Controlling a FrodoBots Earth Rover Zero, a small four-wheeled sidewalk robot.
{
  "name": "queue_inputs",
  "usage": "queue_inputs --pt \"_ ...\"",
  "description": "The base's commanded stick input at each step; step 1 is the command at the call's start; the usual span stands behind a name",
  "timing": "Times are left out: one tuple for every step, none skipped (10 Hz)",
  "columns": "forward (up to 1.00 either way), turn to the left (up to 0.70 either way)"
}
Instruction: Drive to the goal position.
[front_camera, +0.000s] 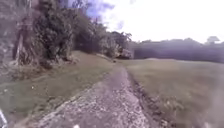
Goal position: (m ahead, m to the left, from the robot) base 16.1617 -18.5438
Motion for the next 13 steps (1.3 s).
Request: queue_inputs --pt "1.00 0.00" --pt "1.00 0.00" --pt "1.00 0.00" --pt "1.00 0.00" --pt "1.00 0.00" --pt "1.00 0.00" --pt "1.00 0.00" --pt "1.00 0.00" --pt "1.00 0.00" --pt "1.00 0.00" --pt "1.00 0.00" --pt "1.00 0.00" --pt "1.00 0.00"
